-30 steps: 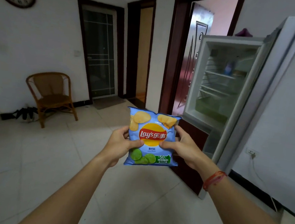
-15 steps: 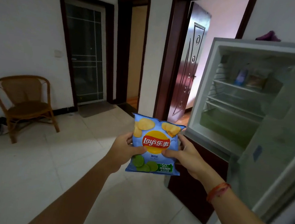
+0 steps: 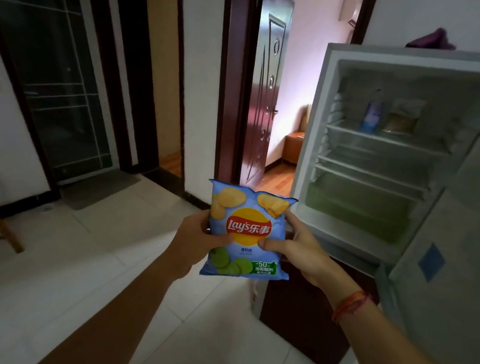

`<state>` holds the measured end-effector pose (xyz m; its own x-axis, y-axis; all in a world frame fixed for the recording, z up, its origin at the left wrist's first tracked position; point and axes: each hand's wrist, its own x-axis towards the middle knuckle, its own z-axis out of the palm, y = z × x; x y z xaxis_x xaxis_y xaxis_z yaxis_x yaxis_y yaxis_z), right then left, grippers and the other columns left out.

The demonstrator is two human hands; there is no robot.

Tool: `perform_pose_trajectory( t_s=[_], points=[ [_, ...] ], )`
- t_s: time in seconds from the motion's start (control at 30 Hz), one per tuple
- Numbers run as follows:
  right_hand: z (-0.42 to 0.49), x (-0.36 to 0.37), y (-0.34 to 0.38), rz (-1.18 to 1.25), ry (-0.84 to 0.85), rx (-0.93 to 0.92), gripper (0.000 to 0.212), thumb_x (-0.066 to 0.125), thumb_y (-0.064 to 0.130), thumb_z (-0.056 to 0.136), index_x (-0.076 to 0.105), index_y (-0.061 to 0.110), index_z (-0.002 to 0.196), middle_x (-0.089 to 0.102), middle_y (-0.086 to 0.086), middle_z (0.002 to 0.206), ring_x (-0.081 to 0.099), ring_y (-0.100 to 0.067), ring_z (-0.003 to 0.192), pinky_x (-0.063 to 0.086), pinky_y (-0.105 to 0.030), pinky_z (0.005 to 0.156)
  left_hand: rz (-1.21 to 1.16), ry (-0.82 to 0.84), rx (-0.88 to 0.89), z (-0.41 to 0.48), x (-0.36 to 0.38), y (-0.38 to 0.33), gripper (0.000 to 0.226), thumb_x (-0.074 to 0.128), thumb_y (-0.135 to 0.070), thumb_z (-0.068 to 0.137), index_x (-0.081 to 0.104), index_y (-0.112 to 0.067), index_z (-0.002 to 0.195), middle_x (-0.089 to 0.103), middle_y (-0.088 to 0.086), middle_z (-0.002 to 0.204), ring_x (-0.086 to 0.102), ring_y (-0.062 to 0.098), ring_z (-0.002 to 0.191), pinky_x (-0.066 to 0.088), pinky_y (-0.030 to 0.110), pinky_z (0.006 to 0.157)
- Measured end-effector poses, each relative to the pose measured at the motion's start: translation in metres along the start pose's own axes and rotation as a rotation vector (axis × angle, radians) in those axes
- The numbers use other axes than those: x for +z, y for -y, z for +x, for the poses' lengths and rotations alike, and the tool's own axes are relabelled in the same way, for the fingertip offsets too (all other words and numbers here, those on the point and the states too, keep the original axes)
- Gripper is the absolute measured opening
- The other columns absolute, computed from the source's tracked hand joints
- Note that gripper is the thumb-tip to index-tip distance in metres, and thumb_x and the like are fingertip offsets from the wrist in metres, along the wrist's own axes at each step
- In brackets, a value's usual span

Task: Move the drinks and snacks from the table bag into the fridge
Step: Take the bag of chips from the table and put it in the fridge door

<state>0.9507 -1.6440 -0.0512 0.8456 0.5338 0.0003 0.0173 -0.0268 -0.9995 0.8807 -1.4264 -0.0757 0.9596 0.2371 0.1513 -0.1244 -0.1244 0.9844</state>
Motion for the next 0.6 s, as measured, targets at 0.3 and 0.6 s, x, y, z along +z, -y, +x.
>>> perform_pose_trajectory(
  t_s=[0.3, 0.6],
  points=[
    [0.1, -0.064, -0.01, -0.011, -0.08, -0.02, 0.063, 0.078, -0.006, 0.08, 0.057, 0.029, 0.128, 0.078, -0.006, 0.103, 0.076, -0.026, 0.092, 0.061, -0.032, 0.071, -0.028, 0.108, 0.008, 0.135, 0.028, 0.023, 0.05, 0.08, -0.015, 0.073, 0.064, -0.01, 0.119, 0.073, 0.008, 0.112, 0.07, 0.026, 0.103, 0.057, 0.048, 0.087],
    [0.174, -0.169, 0.002, 0.025, -0.297, -0.042, 0.072, 0.079, -0.008, 0.078, 0.053, 0.03, 0.134, 0.079, -0.005, 0.101, 0.077, -0.027, 0.091, 0.063, -0.041, 0.076, -0.025, 0.285, 0.042, 0.28, 0.11, 0.014, 0.041, 0.077, -0.002, 0.079, 0.064, -0.009, 0.117, 0.074, 0.006, 0.108, 0.071, 0.026, 0.101, 0.059, 0.046, 0.083]
  ],
)
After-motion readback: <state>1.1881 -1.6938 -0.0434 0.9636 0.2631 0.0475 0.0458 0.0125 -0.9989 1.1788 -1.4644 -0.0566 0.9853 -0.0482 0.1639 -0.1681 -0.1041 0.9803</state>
